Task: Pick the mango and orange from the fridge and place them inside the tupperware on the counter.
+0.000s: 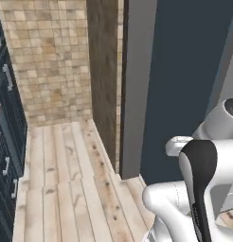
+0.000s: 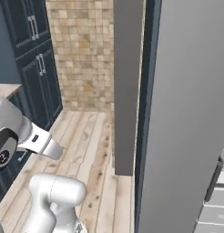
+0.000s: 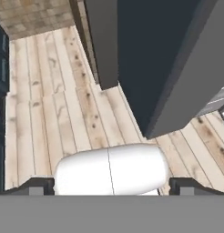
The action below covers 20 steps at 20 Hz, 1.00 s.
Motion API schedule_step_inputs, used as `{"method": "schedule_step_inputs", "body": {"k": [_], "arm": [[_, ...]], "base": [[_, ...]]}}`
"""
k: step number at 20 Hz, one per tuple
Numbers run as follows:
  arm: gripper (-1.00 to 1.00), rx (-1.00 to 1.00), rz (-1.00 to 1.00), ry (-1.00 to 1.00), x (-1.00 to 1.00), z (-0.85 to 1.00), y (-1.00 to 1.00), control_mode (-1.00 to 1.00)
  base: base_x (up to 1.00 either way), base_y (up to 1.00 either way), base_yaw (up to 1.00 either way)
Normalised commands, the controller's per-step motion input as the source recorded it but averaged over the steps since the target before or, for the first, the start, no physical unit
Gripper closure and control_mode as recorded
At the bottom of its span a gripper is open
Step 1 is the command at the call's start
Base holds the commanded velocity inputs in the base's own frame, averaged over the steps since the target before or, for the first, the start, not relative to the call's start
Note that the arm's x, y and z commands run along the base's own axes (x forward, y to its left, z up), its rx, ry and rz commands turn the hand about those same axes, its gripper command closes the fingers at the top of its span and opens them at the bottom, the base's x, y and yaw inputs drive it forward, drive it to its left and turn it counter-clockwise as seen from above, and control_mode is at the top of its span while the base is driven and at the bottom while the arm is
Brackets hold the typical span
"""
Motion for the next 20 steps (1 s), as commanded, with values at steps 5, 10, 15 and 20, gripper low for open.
{"method": "schedule_step_inputs", "body": {"k": [5,10,15,20], "arm": [[-1.00,0.00,0.00,0.00,0.00,0.00,0.00,1.00],[-1.00,0.00,0.00,0.00,0.00,0.00,0.00,1.00],[-1.00,0.00,0.00,0.00,0.00,0.00,0.00,1.00],[-1.00,0.00,0.00,0.00,0.00,0.00,0.00,1.00]], "base": [[-0.07,-0.91,-0.23],[-0.10,-0.96,-0.08],[-0.07,-0.94,-0.02],[-0.01,-0.68,-0.04]]}}
